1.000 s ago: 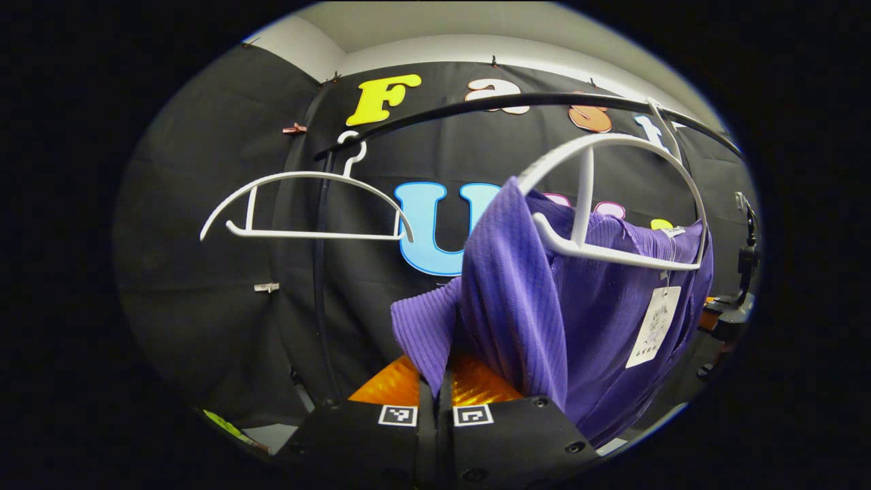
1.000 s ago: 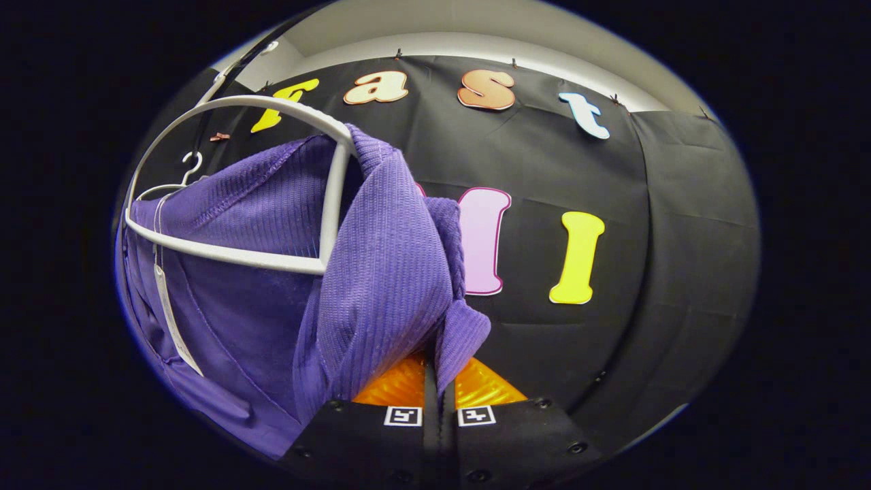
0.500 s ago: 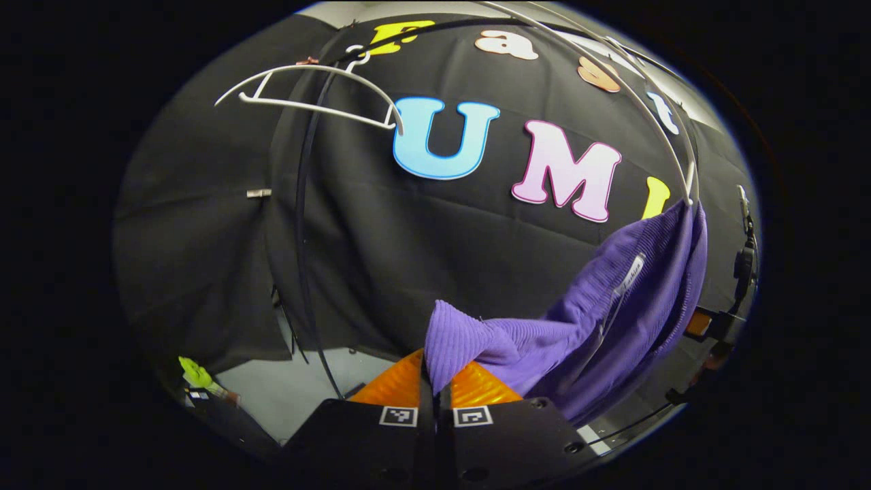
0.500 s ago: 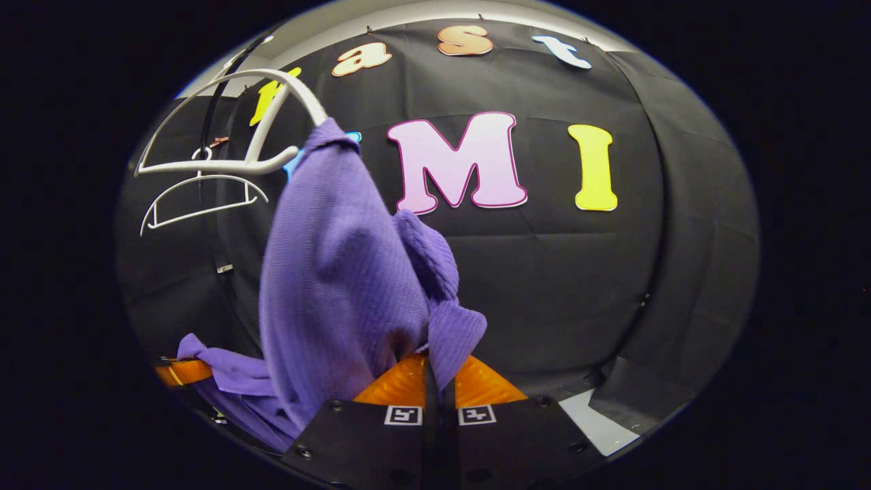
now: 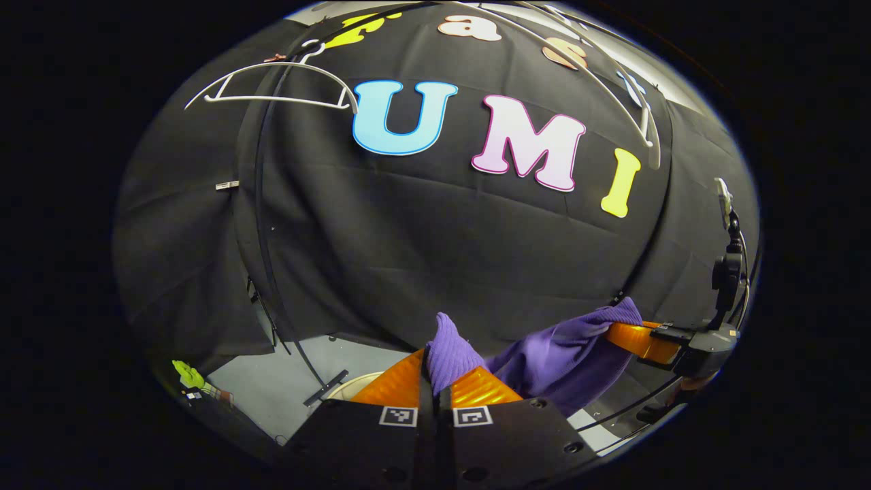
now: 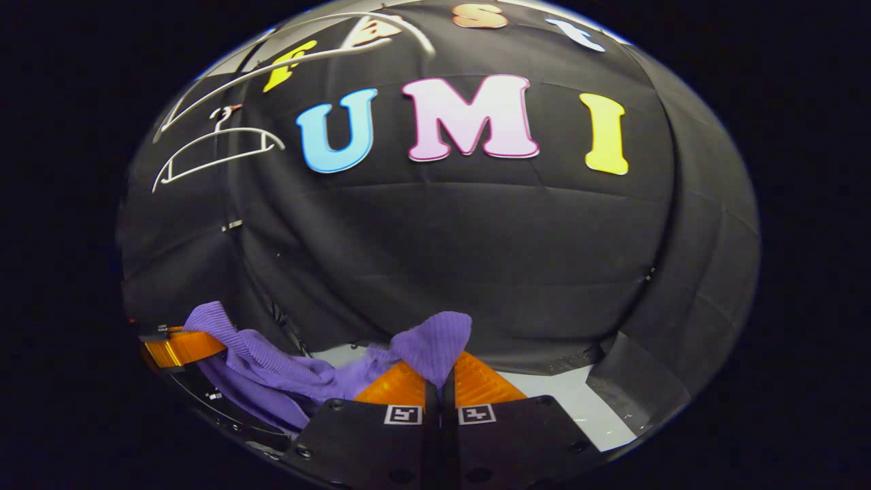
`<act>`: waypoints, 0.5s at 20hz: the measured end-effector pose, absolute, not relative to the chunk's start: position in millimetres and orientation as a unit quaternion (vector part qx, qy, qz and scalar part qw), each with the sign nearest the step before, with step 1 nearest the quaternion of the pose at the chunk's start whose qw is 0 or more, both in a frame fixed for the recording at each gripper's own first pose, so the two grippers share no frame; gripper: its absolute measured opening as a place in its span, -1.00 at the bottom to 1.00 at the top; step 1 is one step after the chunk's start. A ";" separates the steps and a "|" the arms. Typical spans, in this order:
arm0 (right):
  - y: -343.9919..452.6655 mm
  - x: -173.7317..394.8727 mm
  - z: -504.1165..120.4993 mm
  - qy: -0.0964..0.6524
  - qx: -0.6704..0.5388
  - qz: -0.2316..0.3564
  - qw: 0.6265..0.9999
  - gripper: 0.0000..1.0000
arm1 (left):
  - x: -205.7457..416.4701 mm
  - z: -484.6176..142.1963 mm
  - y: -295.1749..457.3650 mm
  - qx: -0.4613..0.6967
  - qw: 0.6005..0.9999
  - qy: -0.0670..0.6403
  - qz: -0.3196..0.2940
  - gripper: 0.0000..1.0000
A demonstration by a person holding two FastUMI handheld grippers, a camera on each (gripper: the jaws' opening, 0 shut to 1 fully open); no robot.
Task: Grasp the clothes on the hanger with both hands and then place them into the laundry hamper below.
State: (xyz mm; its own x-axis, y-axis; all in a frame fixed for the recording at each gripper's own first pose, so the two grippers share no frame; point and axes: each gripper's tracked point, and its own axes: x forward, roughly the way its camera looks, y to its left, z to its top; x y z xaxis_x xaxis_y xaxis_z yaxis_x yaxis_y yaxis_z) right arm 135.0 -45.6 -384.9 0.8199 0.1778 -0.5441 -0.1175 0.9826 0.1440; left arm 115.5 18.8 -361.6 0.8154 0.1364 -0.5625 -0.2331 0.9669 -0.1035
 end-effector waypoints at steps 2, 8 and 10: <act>-31.4 136.3 -371.6 0.285 0.061 0.098 0.951 -0.91 | 113.5 -356.2 24.4 -0.090 0.948 0.285 0.106 -0.90; 40.5 140.5 -319.0 0.264 0.089 0.184 0.943 -0.91 | 99.9 -320.3 45.3 -0.089 0.952 0.266 0.121 -0.90; 76.6 138.9 -299.5 0.250 0.090 0.233 0.936 -0.91 | 108.0 -305.4 35.4 -0.093 0.957 0.254 0.104 -0.90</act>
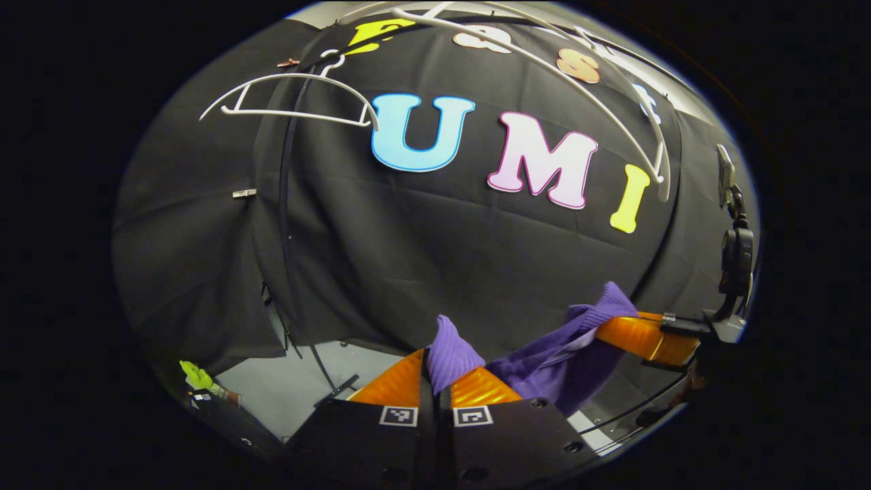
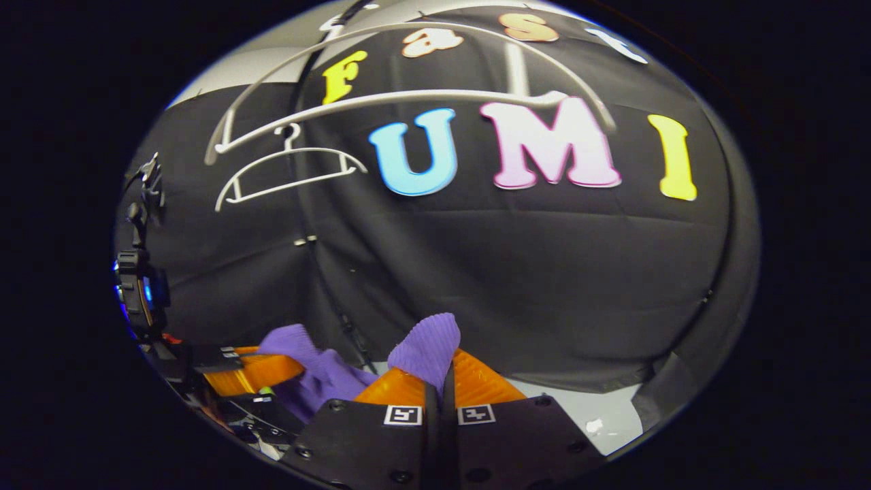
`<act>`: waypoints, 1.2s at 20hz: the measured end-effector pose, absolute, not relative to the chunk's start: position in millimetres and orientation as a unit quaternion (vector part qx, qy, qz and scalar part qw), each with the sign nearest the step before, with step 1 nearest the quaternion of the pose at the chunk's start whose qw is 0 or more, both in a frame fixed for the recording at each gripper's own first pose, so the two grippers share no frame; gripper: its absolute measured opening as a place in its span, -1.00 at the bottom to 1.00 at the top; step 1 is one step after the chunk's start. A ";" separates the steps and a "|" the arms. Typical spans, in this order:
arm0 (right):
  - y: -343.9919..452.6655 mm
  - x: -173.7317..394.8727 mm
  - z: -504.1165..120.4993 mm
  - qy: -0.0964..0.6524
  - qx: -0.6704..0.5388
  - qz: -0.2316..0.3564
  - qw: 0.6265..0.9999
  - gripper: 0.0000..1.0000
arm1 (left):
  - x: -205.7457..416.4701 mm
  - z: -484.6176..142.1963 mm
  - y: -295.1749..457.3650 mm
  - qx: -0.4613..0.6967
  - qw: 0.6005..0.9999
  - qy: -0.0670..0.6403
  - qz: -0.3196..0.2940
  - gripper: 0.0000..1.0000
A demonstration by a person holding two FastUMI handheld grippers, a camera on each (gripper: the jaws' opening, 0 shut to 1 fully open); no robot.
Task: Grasp the clothes on the hanger with both hands and then place them into the laundry hamper below.
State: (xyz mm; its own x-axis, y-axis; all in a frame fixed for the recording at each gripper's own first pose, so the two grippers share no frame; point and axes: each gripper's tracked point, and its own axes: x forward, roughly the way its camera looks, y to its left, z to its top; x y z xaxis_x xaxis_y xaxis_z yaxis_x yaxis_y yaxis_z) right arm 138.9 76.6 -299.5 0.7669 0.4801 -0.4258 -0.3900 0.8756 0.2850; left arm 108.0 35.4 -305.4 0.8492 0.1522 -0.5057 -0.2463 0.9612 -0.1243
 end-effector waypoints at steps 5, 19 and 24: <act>106.4 139.2 -289.2 0.256 0.065 0.276 0.924 -0.91 | 111.5 -293.1 38.5 -0.093 0.959 0.253 0.091 -0.90; 108.8 120.6 -311.8 0.292 0.041 0.290 0.910 -0.92 | 104.7 -305.8 51.2 -0.090 0.952 0.277 0.091 -0.90; 108.7 117.0 -321.0 0.304 0.033 0.285 0.908 -0.91 | 103.9 -313.0 52.1 -0.093 0.950 0.285 0.091 -0.90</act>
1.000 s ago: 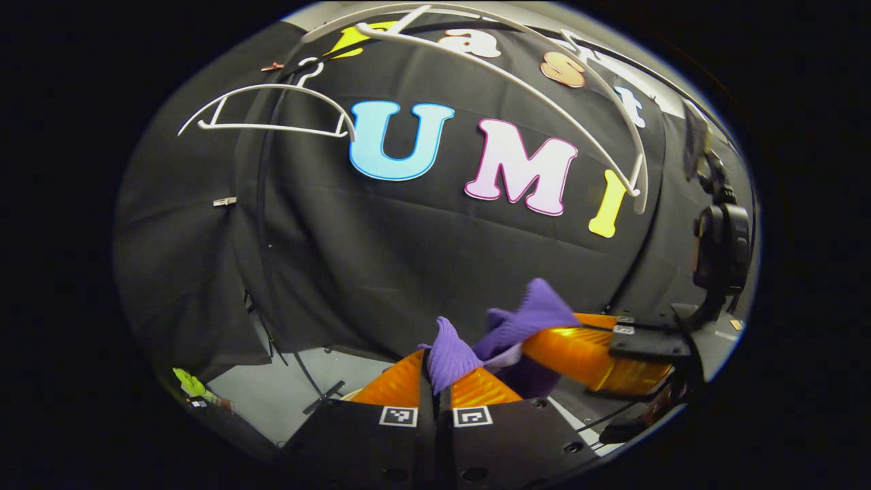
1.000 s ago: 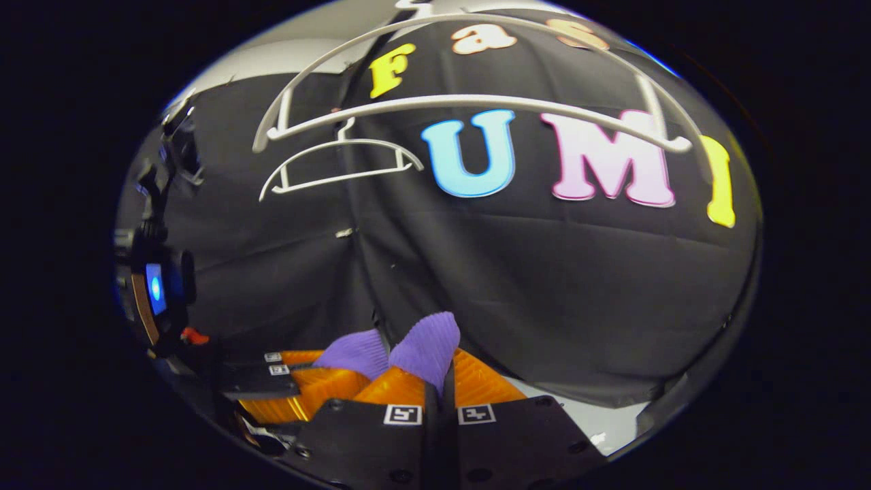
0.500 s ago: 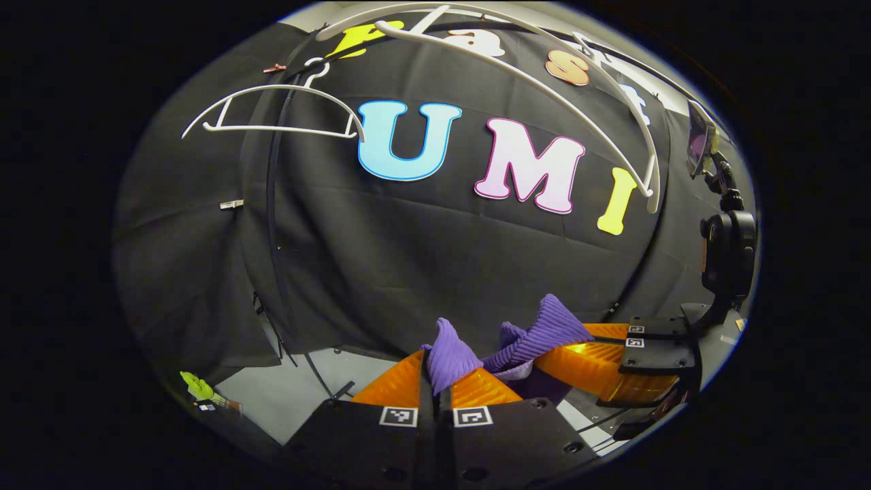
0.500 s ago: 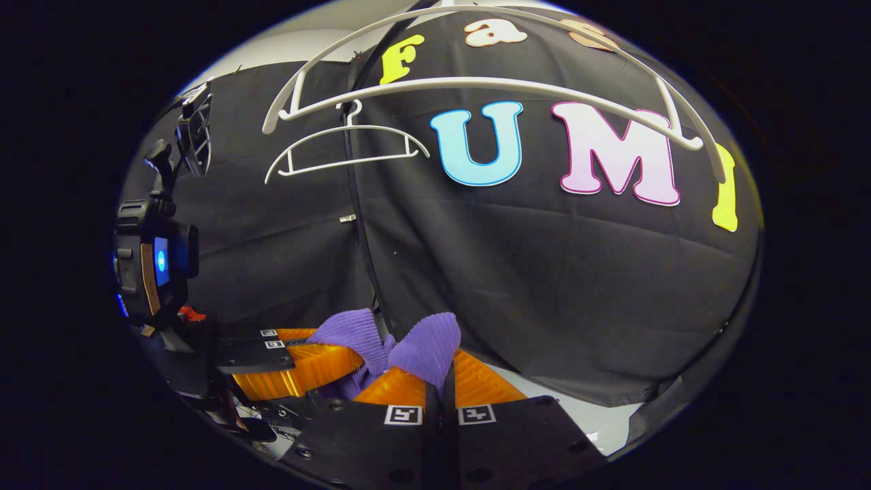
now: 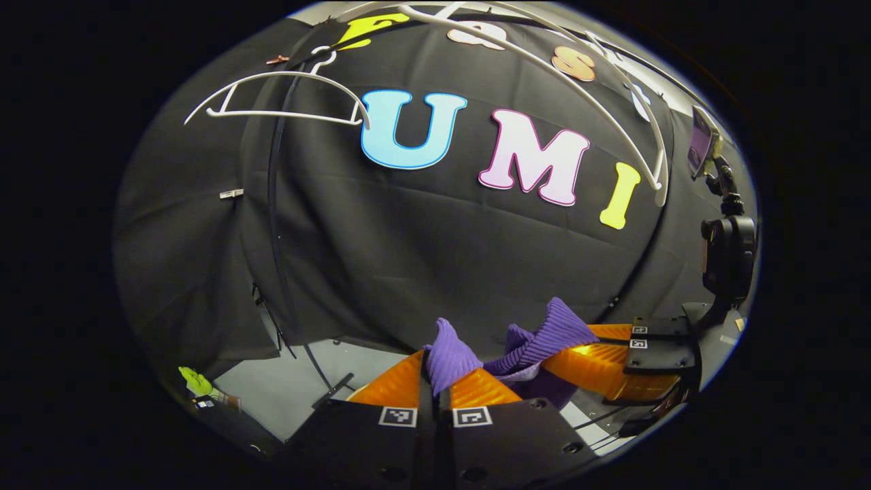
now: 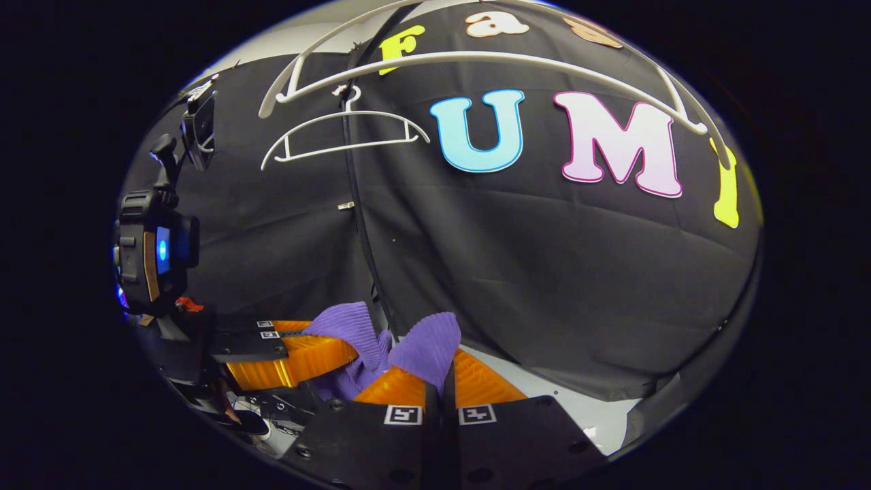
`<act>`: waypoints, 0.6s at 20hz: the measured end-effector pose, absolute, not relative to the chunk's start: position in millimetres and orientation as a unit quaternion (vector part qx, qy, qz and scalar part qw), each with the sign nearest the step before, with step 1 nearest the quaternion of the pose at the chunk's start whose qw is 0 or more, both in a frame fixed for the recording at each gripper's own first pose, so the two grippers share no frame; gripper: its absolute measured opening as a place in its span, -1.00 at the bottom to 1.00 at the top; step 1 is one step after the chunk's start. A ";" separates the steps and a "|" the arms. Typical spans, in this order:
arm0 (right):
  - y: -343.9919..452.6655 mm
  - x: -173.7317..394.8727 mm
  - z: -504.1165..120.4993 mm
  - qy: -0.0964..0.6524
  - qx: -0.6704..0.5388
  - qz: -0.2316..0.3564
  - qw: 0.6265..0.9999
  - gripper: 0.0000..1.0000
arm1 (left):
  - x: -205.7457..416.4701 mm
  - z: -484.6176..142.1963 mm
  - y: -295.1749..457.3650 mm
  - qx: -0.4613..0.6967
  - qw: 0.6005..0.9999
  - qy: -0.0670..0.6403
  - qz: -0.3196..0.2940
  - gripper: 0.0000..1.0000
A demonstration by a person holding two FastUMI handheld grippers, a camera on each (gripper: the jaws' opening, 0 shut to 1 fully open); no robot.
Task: Grasp the clothes on the hanger with both hands and then place them into the laundry hamper below.
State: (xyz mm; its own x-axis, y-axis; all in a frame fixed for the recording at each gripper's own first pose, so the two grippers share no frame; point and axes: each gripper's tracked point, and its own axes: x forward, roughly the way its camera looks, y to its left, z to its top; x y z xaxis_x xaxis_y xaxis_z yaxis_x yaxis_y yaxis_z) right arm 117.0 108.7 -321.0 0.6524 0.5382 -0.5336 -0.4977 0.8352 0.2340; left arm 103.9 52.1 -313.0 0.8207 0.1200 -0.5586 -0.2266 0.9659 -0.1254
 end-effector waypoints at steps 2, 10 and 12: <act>110.3 116.9 -326.4 0.314 0.034 0.284 0.905 -0.87 | 102.3 -317.7 52.2 -0.096 0.948 0.290 0.093 -0.87; 115.9 97.7 -362.2 0.365 0.019 0.297 0.882 0.00 | 84.1 -353.4 56.4 -0.123 0.924 0.348 0.100 0.11; 111.7 99.0 -359.2 0.355 0.014 0.297 0.886 0.26 | 78.9 -363.2 59.1 -0.119 0.919 0.362 0.105 0.60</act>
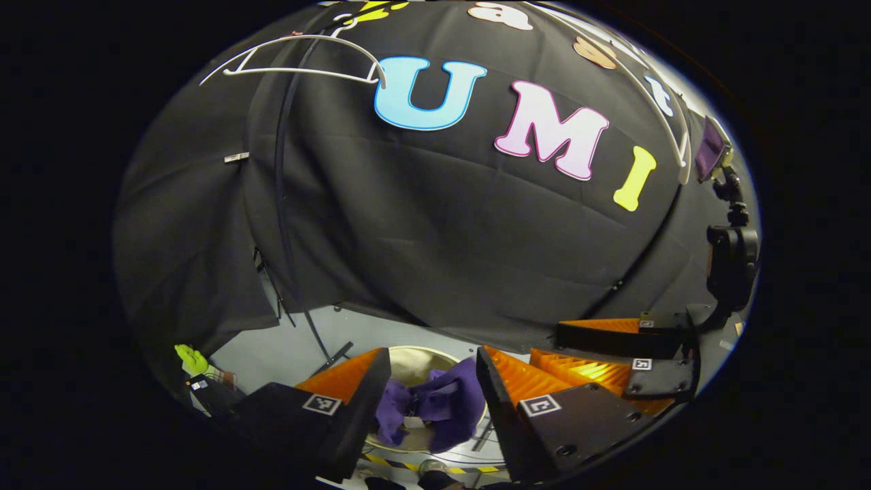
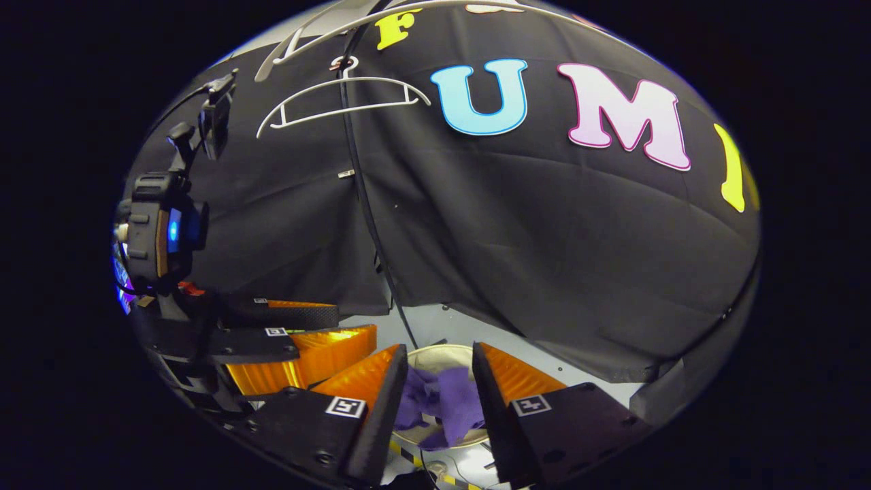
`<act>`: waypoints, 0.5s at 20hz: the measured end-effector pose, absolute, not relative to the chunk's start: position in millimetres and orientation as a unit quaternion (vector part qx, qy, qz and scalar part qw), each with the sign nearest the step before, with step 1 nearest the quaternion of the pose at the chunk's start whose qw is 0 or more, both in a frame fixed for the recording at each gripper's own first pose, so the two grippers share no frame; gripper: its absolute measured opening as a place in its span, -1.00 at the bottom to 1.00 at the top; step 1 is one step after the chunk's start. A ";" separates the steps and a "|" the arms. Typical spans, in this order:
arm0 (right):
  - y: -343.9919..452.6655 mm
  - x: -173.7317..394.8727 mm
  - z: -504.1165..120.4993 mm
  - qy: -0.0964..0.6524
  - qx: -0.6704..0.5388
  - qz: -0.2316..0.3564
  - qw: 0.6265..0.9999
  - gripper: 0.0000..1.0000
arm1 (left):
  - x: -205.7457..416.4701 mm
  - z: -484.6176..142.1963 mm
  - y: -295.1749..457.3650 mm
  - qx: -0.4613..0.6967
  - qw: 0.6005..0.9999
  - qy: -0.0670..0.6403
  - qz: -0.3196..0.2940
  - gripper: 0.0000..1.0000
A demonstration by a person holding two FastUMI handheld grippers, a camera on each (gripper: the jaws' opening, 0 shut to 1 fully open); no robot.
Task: Grasp the clothes on the hanger with both hands and then place them into the laundry hamper below.
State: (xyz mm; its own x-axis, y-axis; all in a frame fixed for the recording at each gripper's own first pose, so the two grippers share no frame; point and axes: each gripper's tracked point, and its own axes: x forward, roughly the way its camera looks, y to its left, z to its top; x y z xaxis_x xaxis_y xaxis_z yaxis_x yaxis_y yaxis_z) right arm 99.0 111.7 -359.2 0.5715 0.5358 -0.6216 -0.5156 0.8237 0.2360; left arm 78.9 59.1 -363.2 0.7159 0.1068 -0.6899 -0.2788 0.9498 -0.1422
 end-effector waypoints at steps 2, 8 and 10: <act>107.4 102.1 -356.7 0.347 0.009 0.293 0.891 0.54 | 77.2 -366.3 60.0 -0.123 0.917 0.365 0.104 0.63; 97.1 109.7 -349.1 0.340 0.017 0.276 0.899 0.73 | 78.3 -354.8 60.5 -0.129 0.923 0.349 0.099 0.79; 91.5 109.4 -346.1 0.335 0.015 0.273 0.902 0.75 | 78.7 -351.7 60.9 -0.130 0.924 0.345 0.100 0.70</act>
